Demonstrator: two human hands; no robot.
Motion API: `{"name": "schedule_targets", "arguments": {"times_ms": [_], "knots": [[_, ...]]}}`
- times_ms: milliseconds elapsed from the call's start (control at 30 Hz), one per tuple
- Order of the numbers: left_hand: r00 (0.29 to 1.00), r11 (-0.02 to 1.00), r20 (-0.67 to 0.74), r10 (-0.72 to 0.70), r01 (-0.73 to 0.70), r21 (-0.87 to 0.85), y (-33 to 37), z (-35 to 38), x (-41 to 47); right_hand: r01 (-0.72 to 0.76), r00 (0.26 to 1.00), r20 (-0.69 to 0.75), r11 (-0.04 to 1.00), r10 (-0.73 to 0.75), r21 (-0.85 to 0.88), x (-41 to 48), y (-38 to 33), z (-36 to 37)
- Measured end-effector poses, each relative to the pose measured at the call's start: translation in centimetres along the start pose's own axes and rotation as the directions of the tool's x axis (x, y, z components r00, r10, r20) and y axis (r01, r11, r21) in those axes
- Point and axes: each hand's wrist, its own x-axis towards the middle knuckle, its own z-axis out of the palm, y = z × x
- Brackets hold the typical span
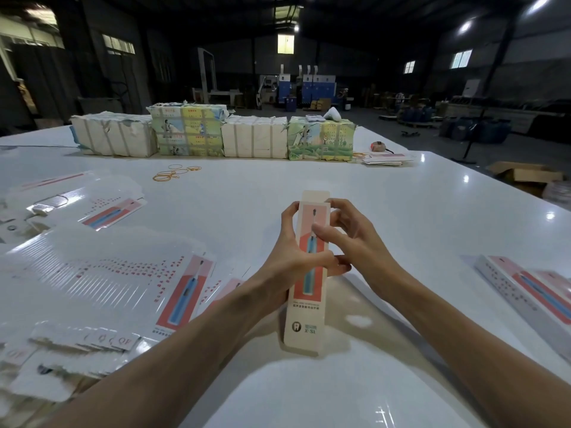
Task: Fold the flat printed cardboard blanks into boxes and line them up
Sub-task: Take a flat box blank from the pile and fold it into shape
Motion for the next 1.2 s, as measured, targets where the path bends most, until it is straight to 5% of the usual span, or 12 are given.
{"name": "schedule_targets", "arguments": {"times_ms": [300,467,800,1000,1200], "knots": [[1.000,0.988,0.015,-0.027,0.029,-0.153,-0.6,-0.5,0.0,0.000,0.999,0.037,1.000,0.000,-0.014,0.3,0.5,0.0],[0.991,0.987,0.129,-0.044,0.063,-0.147,-0.1,-0.2,-0.2,-0.066,0.990,-0.121,0.996,0.073,0.059,1.1,1.1,-0.7],[0.977,0.994,0.210,-0.031,0.053,-0.098,0.2,0.0,-0.6,0.150,0.977,-0.125,0.975,-0.172,-0.166,0.6,0.4,-2.0],[0.971,0.997,0.238,-0.022,0.041,-0.073,0.2,-0.1,-0.6,-0.041,0.990,-0.126,0.983,0.064,0.177,0.8,-0.5,-2.2],[0.963,0.996,0.267,-0.027,0.049,-0.073,0.0,-0.2,-0.3,-0.166,0.969,-0.124,0.938,0.212,0.306,1.1,-0.5,-2.7]]}}
